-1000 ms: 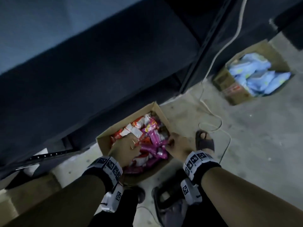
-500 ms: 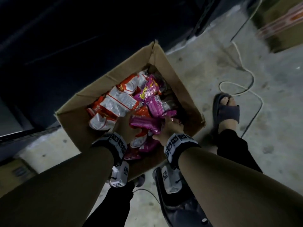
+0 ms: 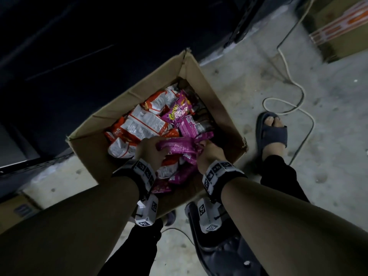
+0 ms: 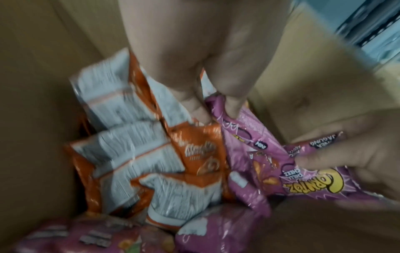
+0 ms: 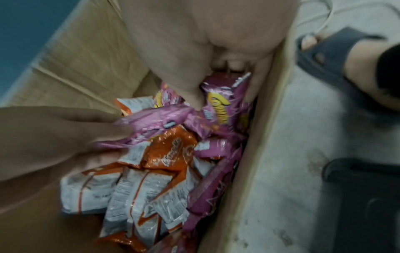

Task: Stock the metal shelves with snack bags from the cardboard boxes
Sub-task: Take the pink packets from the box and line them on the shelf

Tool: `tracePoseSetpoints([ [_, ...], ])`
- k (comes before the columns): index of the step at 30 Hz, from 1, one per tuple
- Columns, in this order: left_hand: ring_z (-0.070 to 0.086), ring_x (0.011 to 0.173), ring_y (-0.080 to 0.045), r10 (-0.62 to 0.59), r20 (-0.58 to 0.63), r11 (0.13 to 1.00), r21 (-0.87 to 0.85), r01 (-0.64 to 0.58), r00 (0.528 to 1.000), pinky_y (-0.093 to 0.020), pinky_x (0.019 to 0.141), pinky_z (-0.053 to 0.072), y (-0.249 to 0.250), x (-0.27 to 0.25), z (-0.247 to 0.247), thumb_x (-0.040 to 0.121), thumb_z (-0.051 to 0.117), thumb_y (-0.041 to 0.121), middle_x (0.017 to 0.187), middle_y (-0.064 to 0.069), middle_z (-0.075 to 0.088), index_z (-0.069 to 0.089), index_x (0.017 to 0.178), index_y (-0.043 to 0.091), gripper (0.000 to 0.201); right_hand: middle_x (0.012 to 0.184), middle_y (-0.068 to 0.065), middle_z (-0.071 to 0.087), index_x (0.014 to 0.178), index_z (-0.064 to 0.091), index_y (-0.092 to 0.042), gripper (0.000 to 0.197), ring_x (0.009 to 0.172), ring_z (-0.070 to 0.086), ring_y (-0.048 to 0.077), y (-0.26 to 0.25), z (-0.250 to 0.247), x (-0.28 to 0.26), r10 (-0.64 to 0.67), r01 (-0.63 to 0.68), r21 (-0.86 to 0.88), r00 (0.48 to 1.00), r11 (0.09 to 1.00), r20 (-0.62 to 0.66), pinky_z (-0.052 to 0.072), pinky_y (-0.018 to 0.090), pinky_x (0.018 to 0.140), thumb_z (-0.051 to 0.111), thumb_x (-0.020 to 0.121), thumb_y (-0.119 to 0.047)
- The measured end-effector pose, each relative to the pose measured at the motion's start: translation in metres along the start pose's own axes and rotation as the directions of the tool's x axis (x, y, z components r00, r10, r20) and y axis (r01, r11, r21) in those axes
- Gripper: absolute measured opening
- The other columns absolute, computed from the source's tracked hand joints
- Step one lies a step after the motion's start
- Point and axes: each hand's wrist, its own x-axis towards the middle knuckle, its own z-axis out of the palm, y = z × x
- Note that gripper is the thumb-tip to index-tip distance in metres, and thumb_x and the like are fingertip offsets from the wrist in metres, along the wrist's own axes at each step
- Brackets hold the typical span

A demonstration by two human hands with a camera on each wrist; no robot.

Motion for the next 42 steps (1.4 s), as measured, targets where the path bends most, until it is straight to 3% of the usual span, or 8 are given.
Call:
tracePoseSetpoints([
  [2, 0.069, 0.095, -0.019, 0.003, -0.036, 1.0, -0.015, -0.004, 0.999, -0.041, 0.09, 0.057, 0.014, -0.016, -0.025, 0.087, 0.079, 0.032, 0.105, 0.001, 0.072, 0.073, 0.117, 0.024, 0.033, 0.126, 0.008, 0.067, 0.133, 0.06, -0.021, 0.032, 0.115, 0.064, 0.029, -0.001, -0.018, -0.017, -0.053, 0.054, 0.012, 0.998, 0.998, -0.028, 0.05, 0.033, 0.09, 0.059, 0.101, -0.021],
  [7, 0.064, 0.104, -0.012, 0.035, -0.079, 0.997, 0.071, -0.03, 0.996, -0.025, 0.092, 0.044, 0.061, -0.066, -0.097, 0.084, 0.079, 0.038, 0.111, 0.008, 0.072, 0.074, 0.115, 0.027, 0.032, 0.122, 0.003, 0.071, 0.139, 0.057, -0.03, 0.04, 0.1, 0.067, 0.023, -0.01, -0.08, -0.076, -0.213, 0.211, -0.05, 0.976, 0.976, -0.051, 0.051, 0.027, 0.077, 0.061, 0.099, -0.031],
  [12, 0.068, 0.102, -0.016, 0.054, -0.146, 0.998, 0.045, -0.048, 0.988, -0.034, 0.097, 0.052, 0.123, -0.128, -0.157, 0.079, 0.081, 0.037, 0.106, 0.006, 0.074, 0.075, 0.111, 0.029, 0.034, 0.12, 0.01, 0.071, 0.138, 0.058, -0.025, 0.045, 0.104, 0.068, 0.03, -0.027, -0.152, -0.15, -0.341, 0.326, -0.17, 0.938, 0.93, -0.065, 0.059, 0.04, 0.087, 0.062, 0.095, -0.037],
  [16, 0.065, 0.091, -0.011, 0.125, -0.194, 0.99, 0.089, -0.109, 0.973, -0.027, 0.089, 0.052, 0.18, -0.184, -0.197, 0.084, 0.078, 0.027, 0.096, 0.014, 0.067, 0.076, 0.108, 0.03, 0.025, 0.109, 0.007, 0.072, 0.127, 0.063, -0.021, 0.036, 0.094, 0.066, 0.027, -0.034, -0.21, -0.206, -0.417, 0.407, -0.101, 0.899, 0.908, -0.131, 0.048, 0.028, 0.074, 0.069, 0.093, -0.031],
  [21, 0.062, 0.089, -0.014, 0.172, -0.329, 0.985, 0.036, -0.17, 0.928, -0.028, 0.094, 0.05, 0.228, -0.248, -0.23, 0.08, 0.083, 0.031, 0.098, 0.009, 0.055, 0.075, 0.116, 0.038, 0.038, 0.09, 0.002, 0.07, 0.107, 0.065, -0.018, 0.022, 0.09, 0.068, 0.026, -0.039, -0.265, -0.272, -0.497, 0.499, -0.046, 0.843, 0.865, -0.205, 0.052, 0.03, 0.079, 0.073, 0.088, -0.028],
  [26, 0.057, 0.093, -0.015, 0.276, -0.381, 0.958, 0.033, -0.286, 0.882, -0.026, 0.093, 0.044, 0.261, -0.296, -0.266, 0.081, 0.082, 0.018, 0.085, 0.031, 0.047, 0.078, 0.111, 0.03, 0.032, 0.082, -0.008, 0.071, 0.092, 0.067, -0.027, 0.022, 0.08, 0.067, 0.019, -0.046, -0.309, -0.323, -0.582, 0.553, -0.179, 0.769, 0.813, -0.266, 0.055, 0.031, 0.079, 0.061, 0.08, -0.045],
  [32, 0.057, 0.096, -0.007, 0.346, -0.406, 0.937, 0.098, -0.337, 0.846, -0.022, 0.095, 0.044, 0.288, -0.324, -0.319, 0.08, 0.08, 0.029, 0.105, 0.01, 0.05, 0.071, 0.115, 0.043, 0.039, 0.079, 0.0, 0.071, 0.083, 0.067, -0.023, 0.004, 0.078, 0.069, 0.024, -0.085, -0.366, -0.375, -0.661, 0.574, -0.345, 0.713, 0.743, -0.235, 0.059, 0.037, 0.072, 0.064, 0.084, -0.023],
  [42, 0.053, 0.097, 0.002, 0.515, -0.423, 0.857, 0.273, -0.437, 0.745, -0.017, 0.096, 0.042, 0.338, -0.408, -0.439, 0.082, 0.082, 0.03, 0.108, 0.015, 0.049, 0.07, 0.12, 0.044, 0.043, 0.082, 0.0, 0.07, 0.081, 0.065, -0.022, 0.016, 0.074, 0.067, 0.017, -0.168, -0.442, -0.519, -0.832, 0.694, -0.479, 0.528, 0.538, -0.17, 0.049, 0.029, 0.061, 0.08, 0.075, -0.024],
])
